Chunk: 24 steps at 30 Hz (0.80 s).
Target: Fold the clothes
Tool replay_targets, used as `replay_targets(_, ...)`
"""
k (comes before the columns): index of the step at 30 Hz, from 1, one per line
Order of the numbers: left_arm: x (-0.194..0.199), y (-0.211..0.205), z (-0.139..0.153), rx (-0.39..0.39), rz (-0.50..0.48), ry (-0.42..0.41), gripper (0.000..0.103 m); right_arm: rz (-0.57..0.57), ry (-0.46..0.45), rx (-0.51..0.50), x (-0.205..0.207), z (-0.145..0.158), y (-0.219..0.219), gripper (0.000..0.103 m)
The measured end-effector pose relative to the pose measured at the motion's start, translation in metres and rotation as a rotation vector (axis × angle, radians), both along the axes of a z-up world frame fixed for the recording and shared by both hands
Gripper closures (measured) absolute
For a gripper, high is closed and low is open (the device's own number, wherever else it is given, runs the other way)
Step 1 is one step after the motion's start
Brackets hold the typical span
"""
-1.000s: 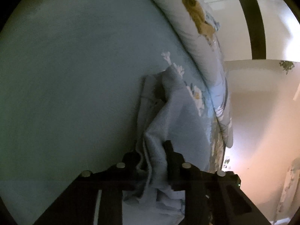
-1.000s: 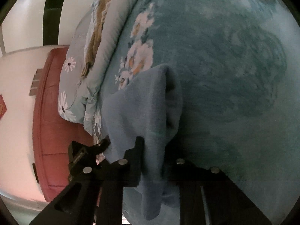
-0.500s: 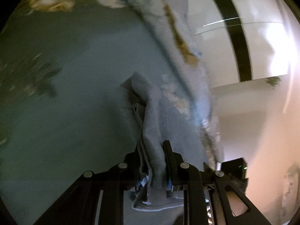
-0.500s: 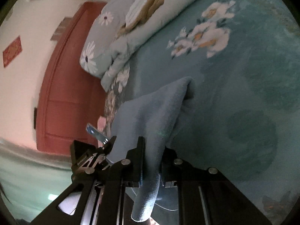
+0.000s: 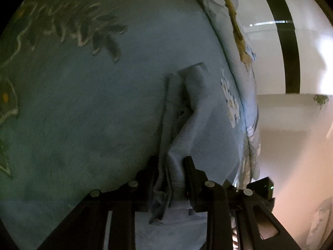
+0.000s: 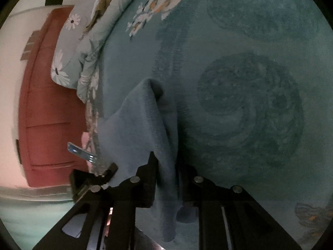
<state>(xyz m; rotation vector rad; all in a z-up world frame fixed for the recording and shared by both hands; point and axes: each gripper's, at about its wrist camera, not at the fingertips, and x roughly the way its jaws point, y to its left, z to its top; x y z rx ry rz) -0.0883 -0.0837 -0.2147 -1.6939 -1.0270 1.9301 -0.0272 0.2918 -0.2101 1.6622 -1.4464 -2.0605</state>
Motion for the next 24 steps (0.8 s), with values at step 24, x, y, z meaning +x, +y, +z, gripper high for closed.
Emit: replay_targets(24,-0.070,0.079,0.017,-0.120,-0.171,0.089,0.056,0.126,0.116,0.203,-0.075,0.031,-0.042,0.080)
